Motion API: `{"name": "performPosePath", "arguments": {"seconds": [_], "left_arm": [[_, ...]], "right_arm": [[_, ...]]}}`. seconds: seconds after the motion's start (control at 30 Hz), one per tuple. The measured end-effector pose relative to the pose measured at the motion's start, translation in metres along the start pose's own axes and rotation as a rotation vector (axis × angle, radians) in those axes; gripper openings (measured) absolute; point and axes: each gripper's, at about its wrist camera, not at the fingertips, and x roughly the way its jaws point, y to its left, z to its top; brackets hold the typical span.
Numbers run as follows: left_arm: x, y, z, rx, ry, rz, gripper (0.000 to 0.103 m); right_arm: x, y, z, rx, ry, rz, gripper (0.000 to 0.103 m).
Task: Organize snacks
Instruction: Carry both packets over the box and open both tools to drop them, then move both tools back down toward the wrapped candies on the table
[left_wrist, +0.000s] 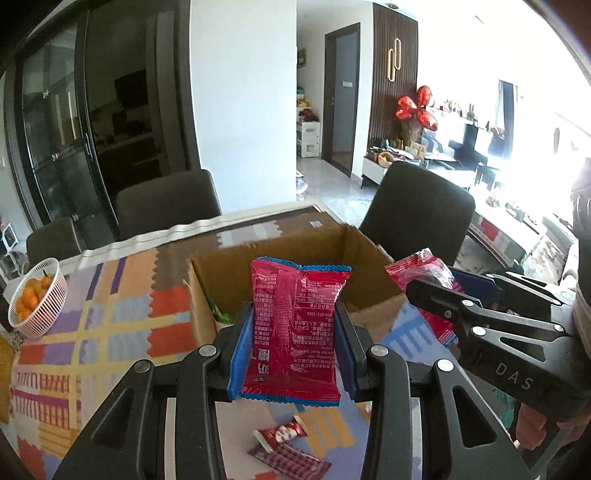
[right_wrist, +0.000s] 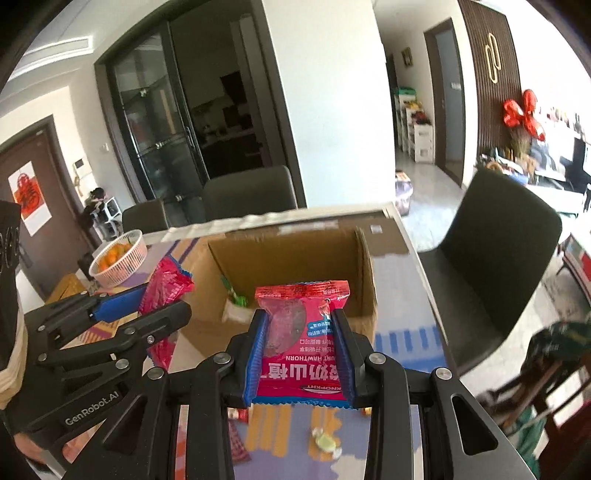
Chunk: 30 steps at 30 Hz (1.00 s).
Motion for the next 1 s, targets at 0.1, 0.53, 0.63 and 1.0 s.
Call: {"name": "performPosePath", "arguments": {"seconds": [0.1, 0.53, 0.63, 1.0], "left_arm": [[0.006, 0.008, 0.008, -0.005, 0.005, 0.003, 0.04], [0.055, 0.031, 0.025, -0.044, 0.084, 0.006, 0.04], [0.06, 0.033, 0.028, -0.05, 0.089, 0.01, 0.041], [0.039, 0.026, 0.023, 0.004, 0.034, 0.102, 0.07]], "right_arm": [[0.008, 0.003, 0.013, -0.019, 0.002, -0.007, 0.035], [0.058, 0.001, 0.034, -0.061, 0.08, -0.011, 0.035], [0.067, -0.003, 0.039, -0.06, 0.089, -0.022, 0.035], [0.067, -0.006, 0.038, -0.066, 0.085, -0.062, 0.051]]}}
